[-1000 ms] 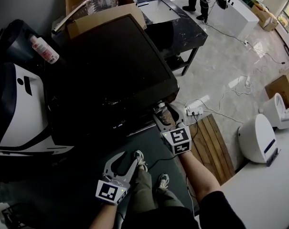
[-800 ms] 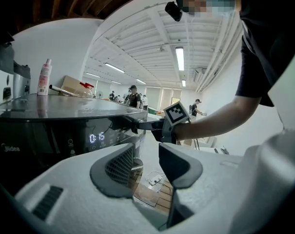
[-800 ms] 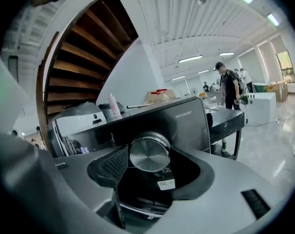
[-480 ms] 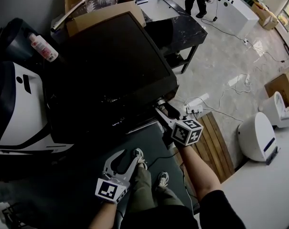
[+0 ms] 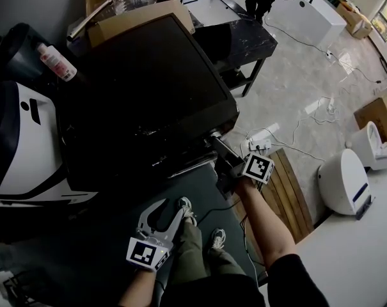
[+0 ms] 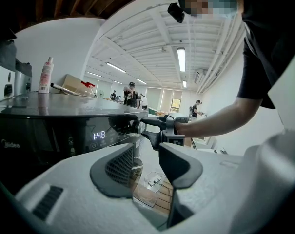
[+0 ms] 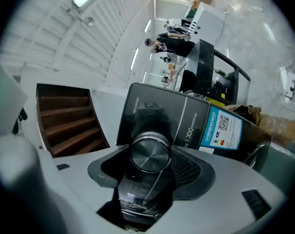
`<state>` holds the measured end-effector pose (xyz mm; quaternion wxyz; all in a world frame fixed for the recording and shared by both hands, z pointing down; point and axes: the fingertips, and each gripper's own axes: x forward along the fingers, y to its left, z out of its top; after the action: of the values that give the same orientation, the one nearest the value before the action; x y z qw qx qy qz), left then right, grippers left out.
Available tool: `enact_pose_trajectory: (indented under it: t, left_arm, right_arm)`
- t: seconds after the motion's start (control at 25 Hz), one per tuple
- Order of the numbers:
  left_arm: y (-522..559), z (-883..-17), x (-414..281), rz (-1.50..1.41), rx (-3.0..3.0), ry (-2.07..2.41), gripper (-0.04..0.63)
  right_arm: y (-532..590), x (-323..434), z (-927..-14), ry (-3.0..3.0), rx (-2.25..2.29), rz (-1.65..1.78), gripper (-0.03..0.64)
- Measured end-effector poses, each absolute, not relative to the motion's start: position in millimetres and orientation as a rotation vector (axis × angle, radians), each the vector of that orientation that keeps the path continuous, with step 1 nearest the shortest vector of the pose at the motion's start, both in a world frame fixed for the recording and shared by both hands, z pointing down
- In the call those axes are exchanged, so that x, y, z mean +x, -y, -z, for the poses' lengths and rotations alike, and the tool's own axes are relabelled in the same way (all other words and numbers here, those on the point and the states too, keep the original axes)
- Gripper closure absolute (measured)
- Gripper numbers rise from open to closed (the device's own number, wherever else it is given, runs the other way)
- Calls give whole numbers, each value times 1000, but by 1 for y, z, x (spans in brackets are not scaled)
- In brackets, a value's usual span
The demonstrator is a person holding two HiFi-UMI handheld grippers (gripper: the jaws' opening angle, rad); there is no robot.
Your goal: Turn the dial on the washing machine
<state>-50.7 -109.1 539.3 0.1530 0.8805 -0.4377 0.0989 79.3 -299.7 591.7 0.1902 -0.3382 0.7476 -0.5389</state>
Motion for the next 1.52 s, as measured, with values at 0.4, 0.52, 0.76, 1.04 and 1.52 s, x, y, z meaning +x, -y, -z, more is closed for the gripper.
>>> enact_pose_trajectory:
  t: [0.4,0.52,0.76,1.04,1.52]
  left_arm:
    - [109,-541,-46,-285,2526,1246,442]
    - [109,-541,-45,-287,2526,1246,442]
    - [105,-543,-40,-283,2528,1238,442]
    - [99,-544,-41,-301,2517,1238,442]
    - [99,-551,-51,-312,2494,1244,442]
  right_arm:
    - [297,89,-591,-2133,-1081,1475,227]
    - [292,84,-579,-2399,-1200,1235,219]
    - [281,68,-569,-2863,-1464,658,219]
    - [278,53,-558,-3127,-1709,-139,252]
    - [287,49,-586,-3295,-1783,-520,295]
